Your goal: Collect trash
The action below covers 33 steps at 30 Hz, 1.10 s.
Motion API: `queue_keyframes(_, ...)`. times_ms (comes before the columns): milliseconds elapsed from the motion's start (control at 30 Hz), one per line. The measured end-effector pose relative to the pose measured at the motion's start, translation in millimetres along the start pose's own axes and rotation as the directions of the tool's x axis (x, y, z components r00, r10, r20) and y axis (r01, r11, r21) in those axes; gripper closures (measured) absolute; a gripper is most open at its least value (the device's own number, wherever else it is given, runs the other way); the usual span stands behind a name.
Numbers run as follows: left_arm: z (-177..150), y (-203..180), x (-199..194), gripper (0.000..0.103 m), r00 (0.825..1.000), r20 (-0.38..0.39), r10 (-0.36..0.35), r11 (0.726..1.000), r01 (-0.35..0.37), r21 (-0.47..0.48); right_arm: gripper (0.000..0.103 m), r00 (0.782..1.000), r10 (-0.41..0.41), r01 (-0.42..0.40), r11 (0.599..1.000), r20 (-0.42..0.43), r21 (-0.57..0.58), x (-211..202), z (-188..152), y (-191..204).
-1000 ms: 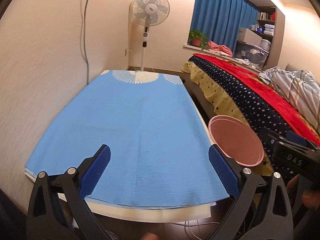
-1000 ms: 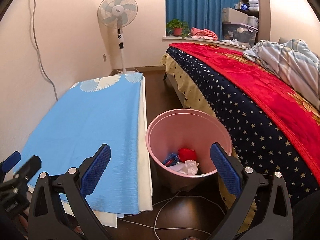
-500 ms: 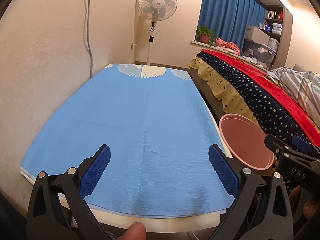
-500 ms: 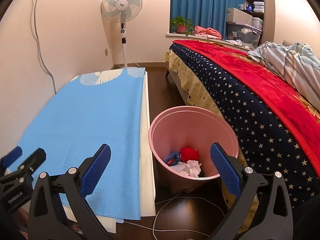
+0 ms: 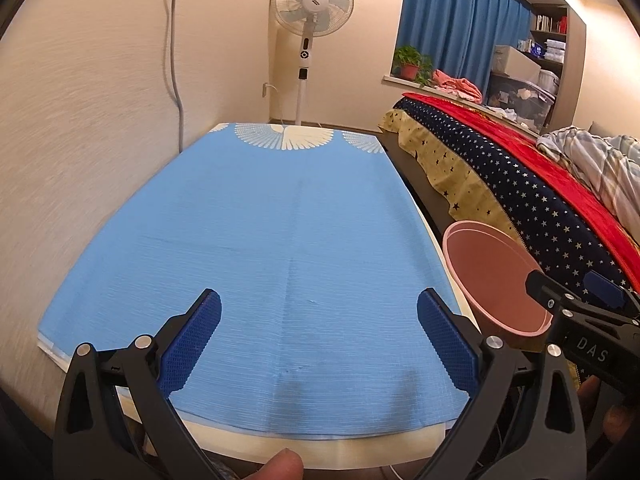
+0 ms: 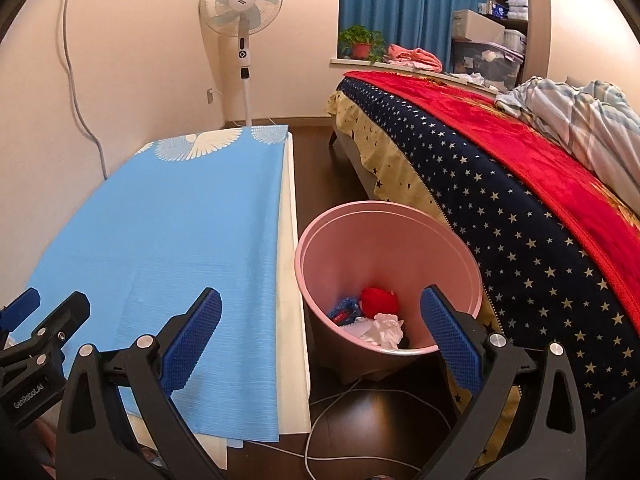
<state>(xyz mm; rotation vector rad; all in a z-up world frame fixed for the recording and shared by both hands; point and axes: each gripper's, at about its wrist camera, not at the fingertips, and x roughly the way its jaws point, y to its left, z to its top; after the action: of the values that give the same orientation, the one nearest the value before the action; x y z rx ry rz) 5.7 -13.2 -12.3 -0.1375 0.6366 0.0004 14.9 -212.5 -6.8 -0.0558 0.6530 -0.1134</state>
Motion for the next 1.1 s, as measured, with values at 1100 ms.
queue_keyframes(1100,-4.4,-2.7,-1.2,0.008,1.0,-0.016,-0.021,1.0,0.021,0.001,0.005,1.0,-0.007,0.007,1.0,0.014,-0.007,-4.3,-0.2,1.6)
